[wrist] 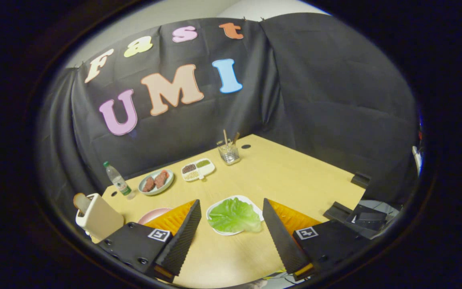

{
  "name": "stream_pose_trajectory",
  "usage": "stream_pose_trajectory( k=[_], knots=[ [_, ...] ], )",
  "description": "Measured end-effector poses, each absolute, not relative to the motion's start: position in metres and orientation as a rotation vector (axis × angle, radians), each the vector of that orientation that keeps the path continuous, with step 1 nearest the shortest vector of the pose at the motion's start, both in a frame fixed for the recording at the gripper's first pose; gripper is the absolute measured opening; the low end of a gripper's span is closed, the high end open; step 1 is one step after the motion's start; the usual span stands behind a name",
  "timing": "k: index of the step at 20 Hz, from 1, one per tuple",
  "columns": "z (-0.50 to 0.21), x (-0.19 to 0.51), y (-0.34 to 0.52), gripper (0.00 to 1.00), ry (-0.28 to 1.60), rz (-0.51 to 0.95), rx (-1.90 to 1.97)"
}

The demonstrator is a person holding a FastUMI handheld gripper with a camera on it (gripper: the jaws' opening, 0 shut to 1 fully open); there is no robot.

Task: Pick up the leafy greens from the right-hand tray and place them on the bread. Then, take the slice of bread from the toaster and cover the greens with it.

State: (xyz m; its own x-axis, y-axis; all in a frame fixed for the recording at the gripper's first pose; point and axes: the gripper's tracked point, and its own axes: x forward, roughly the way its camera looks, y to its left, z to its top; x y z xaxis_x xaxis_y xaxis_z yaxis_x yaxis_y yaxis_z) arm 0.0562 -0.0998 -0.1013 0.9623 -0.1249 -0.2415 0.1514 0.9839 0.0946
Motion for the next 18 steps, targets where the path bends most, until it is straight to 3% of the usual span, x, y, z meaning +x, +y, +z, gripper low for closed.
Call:
stream_pose_trajectory(
  k=[18],
  knots=[
    [-0.244, 0.125, -0.146, 0.93, 0.627, -0.162, 0.262]
  ],
)
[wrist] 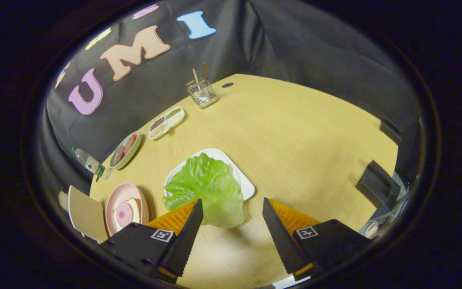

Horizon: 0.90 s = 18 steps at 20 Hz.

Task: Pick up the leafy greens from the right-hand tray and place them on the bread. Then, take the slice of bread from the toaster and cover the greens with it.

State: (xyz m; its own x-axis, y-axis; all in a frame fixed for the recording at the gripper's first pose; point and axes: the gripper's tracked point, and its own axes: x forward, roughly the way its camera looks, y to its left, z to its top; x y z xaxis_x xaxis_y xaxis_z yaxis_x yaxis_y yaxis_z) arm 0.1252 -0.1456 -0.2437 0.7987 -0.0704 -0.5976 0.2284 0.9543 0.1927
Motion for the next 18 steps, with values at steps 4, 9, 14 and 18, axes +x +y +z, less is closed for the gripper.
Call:
stream_pose_trajectory(
  k=[4, 9, 14, 18],
  knots=[
    [-0.248, 0.131, -0.144, 0.78, 0.639, -0.162, 0.295],
    [-0.255, 0.131, -0.133, 0.43, 0.686, -0.153, 0.33],
    [-0.254, 0.132, -0.135, 0.27, 0.691, -0.18, 0.347],
    [-0.245, 0.131, -0.135, 0.11, 0.679, -0.202, 0.355]
  ],
)
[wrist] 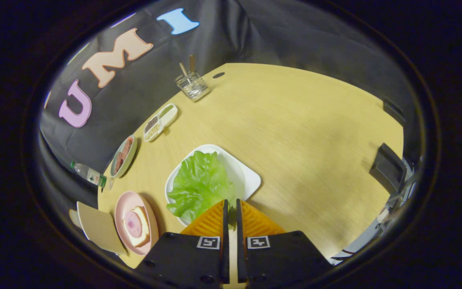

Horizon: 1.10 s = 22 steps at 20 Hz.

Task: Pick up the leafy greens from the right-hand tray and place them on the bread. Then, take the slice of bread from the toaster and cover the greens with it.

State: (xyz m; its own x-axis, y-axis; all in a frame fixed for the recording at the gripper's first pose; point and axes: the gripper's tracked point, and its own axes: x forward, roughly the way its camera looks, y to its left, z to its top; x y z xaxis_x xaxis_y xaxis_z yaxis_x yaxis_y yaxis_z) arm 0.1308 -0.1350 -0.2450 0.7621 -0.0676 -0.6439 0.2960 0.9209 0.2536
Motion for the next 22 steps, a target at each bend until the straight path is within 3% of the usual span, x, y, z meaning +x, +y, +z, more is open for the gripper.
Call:
stream_pose_trajectory(
  k=[2, 15, 22],
  knots=[
    [-0.24, 0.132, -0.131, 0.03, 0.664, -0.189, 0.369],
    [-0.156, 0.142, -0.073, 0.03, 0.57, -0.03, 0.304],
    [-0.11, 0.135, 0.002, 0.03, 0.563, 0.175, 0.23]
  ],
)
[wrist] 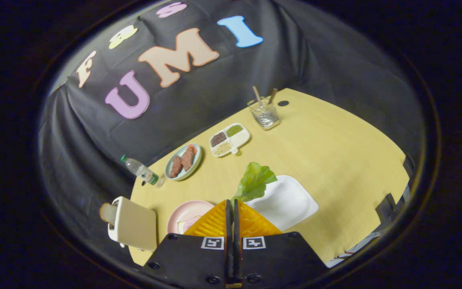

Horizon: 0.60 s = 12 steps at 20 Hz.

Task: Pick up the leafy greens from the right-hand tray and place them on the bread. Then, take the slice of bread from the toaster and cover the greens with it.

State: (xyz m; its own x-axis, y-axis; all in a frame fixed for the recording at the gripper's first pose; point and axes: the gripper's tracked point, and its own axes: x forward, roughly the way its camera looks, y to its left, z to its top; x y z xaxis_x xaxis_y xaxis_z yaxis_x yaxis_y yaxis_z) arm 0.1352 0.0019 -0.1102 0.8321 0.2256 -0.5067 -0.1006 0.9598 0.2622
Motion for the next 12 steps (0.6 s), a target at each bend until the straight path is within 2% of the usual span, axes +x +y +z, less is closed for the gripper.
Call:
stream_pose_trajectory(
  k=[6, 12],
  knots=[
    [-0.102, 0.108, 0.093, 0.03, 0.664, 0.436, 0.24],
    [-0.134, 0.078, 0.149, 0.03, 0.834, 0.672, 0.15]
  ],
)
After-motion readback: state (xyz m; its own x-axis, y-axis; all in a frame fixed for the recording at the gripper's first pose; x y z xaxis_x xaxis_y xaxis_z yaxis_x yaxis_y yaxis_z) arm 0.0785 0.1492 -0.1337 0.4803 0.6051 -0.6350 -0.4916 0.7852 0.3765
